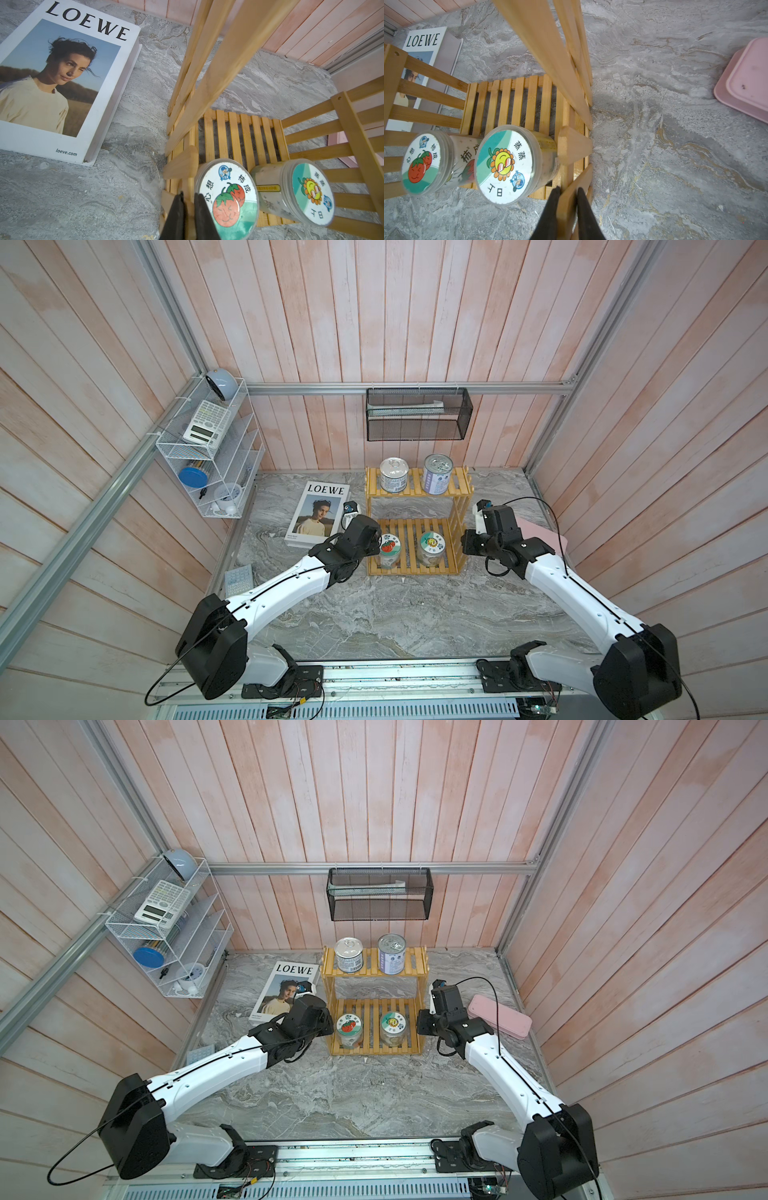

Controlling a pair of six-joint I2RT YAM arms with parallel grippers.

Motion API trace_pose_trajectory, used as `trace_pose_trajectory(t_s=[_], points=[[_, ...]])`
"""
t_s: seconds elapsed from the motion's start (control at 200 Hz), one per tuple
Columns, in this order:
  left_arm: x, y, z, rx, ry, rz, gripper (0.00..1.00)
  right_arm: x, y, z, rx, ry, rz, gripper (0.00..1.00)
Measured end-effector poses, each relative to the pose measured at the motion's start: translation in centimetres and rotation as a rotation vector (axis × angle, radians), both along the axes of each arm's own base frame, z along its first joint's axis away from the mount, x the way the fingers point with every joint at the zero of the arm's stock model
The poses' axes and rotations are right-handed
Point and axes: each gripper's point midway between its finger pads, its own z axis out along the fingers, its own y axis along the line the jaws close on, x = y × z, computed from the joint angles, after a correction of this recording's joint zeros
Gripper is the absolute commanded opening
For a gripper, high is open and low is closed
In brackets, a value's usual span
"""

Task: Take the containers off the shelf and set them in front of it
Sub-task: Move the shelf to the center of the board.

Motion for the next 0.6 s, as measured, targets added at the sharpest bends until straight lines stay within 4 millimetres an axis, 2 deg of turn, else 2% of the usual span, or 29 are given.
trace_pose_trajectory(t_s=[0.05,0.135,0.3,0.445,0.6], points=[[0.0,0.0,0.0,0.001,0.0,0.001,0.0,0.0,0.0,0.0,0.0,0.0,0.0,0.0],[0.0,0.0,0.0,0.003,-0.001,0.001,0.13,0.0,0.0,0.0,0.0,0.0,0.0,0.0],[0.1,0.2,-0.6,-0.016,0.021,0.039,0.34,0.0,0.0,0.0,0.002,-0.005,-0.001,0.21],[-0.3,0.8,-1.6,0.005,0.054,0.055,0.49,-0.1,0.0,-0.1,0.013,-0.001,-0.004,0.3],[-0.7,1.3,-2.2,0.023,0.077,0.069,0.66,-0.2,-0.3,-0.2,0.017,0.005,-0.019,0.46]])
